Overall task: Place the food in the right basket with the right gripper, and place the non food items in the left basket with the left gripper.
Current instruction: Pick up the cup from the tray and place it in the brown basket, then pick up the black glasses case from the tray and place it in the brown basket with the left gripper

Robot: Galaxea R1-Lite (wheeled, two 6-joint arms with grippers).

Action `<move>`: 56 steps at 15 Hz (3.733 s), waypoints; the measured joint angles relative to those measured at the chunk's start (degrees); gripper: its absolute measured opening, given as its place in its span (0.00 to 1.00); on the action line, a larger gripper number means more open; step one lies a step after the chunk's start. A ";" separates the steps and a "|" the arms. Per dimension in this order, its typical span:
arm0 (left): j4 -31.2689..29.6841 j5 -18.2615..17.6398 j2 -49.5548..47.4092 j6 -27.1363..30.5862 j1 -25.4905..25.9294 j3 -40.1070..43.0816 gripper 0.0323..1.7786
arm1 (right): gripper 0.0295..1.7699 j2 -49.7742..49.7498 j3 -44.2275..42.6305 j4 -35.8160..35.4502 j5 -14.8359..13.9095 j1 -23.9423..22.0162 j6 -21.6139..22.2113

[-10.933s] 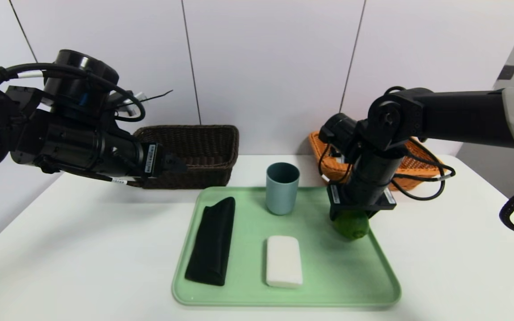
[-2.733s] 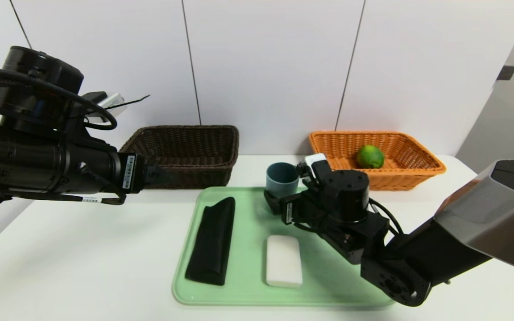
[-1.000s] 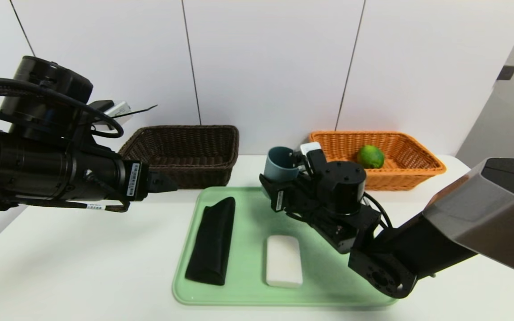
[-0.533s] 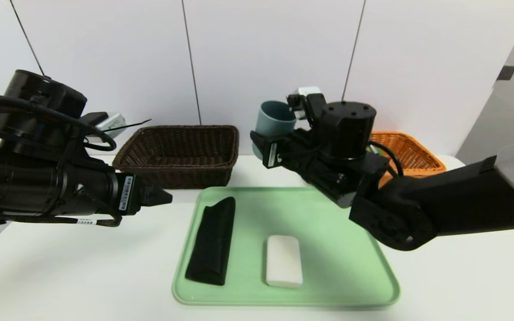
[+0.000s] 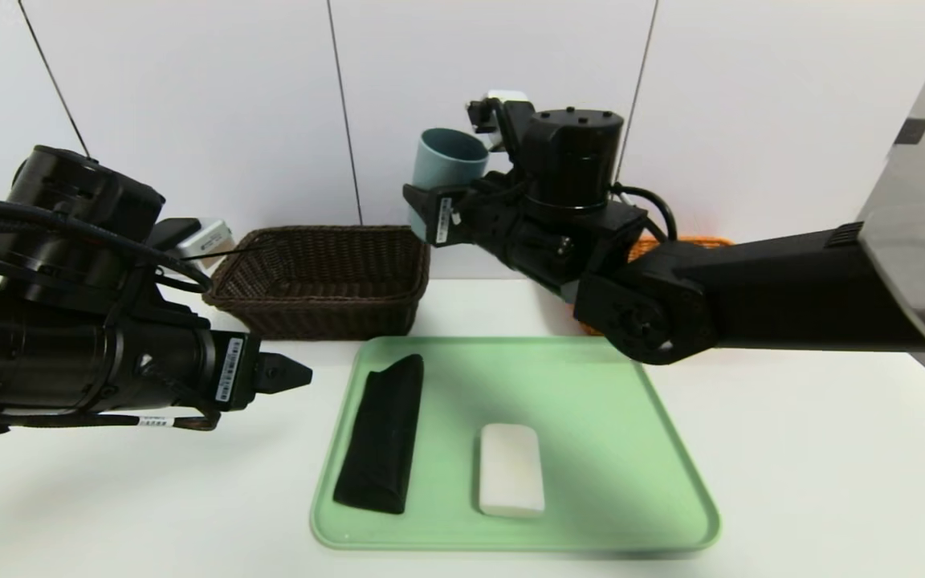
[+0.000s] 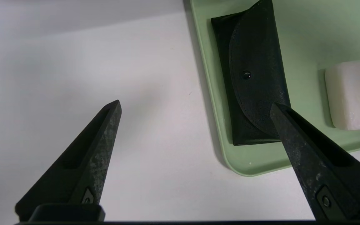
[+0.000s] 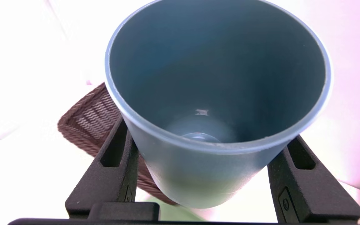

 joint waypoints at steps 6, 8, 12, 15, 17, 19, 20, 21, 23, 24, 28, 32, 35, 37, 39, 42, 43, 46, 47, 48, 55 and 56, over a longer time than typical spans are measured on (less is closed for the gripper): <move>0.29 0.22 -0.17 0.17 -0.05 0.28 0.95 | 0.62 9.95 -12.65 2.23 1.89 0.77 0.20; 0.27 0.24 -0.20 0.17 0.00 1.18 0.95 | 0.62 12.95 -15.68 2.18 1.95 0.73 0.17; 0.30 0.35 -0.63 0.33 0.02 3.25 0.95 | 0.62 17.42 -18.33 1.52 1.95 1.10 0.33; 0.30 0.41 -0.76 0.35 -0.05 3.32 0.95 | 0.62 20.22 -19.81 1.50 2.04 1.26 0.37; 0.30 0.41 -0.85 0.33 -0.05 3.32 0.95 | 0.62 21.61 -20.09 1.19 2.69 1.23 0.37; 0.30 0.41 -0.87 0.33 -0.11 3.32 0.95 | 0.62 22.52 -20.22 1.13 2.89 1.29 0.37; 0.29 0.41 -0.89 0.33 -0.13 3.32 0.95 | 0.62 22.85 -20.24 1.13 2.91 1.29 0.37; 0.27 0.41 -0.89 0.33 -0.16 3.28 0.95 | 0.62 23.08 -20.24 1.13 2.91 1.27 0.39; 0.27 0.41 -0.89 0.33 -0.16 3.25 0.95 | 0.65 23.39 -20.26 1.11 2.89 1.26 0.39; 0.29 0.41 -0.89 0.33 -0.27 3.28 0.95 | 0.69 23.56 -20.26 1.06 2.86 1.27 0.39; 0.07 0.41 -0.91 0.33 -0.33 3.30 0.95 | 0.80 23.84 -20.26 0.50 2.94 1.27 0.37; -0.11 1.62 -0.91 -0.11 -0.33 3.04 0.95 | 0.87 23.19 -20.26 -2.73 3.19 1.27 0.33; -0.43 3.25 -1.13 -0.67 -0.33 2.90 0.95 | 0.90 20.76 -20.22 -2.23 1.84 1.23 -0.27; -1.94 6.56 -1.50 -0.77 -0.33 2.97 0.95 | 0.91 18.80 -20.18 -0.79 0.41 1.16 -3.19; -5.44 7.91 -1.96 -0.44 -0.33 2.97 0.95 | 0.93 16.57 -20.14 -0.38 0.38 1.04 -5.24; -5.66 7.89 -2.93 -0.17 -0.33 2.26 0.95 | 0.94 10.86 -20.03 4.13 0.40 0.99 -5.41; -5.39 7.72 -3.21 -0.15 -0.33 1.99 0.95 | 0.94 8.13 -19.92 7.42 0.40 1.05 -5.39; -5.16 7.46 -3.91 -0.17 -0.50 1.82 0.95 | 0.95 -0.96 -19.81 21.44 -0.04 1.37 -5.36; -4.69 7.36 -4.08 -0.20 -0.74 1.74 0.95 | 0.95 -3.80 -19.81 27.32 -0.76 1.40 -5.39; -4.25 7.22 -4.19 -0.22 -1.16 1.52 0.95 | 0.95 -7.03 -19.82 34.06 -2.02 1.48 -5.44; 2.97 6.73 -4.02 -0.96 -6.41 -1.96 0.95 | 0.96 -23.84 -12.90 73.48 -6.88 -3.84 0.02; 4.92 6.72 -3.54 -1.05 -7.13 -3.54 0.95 | 0.96 -25.89 -10.00 77.12 -6.90 -4.55 2.01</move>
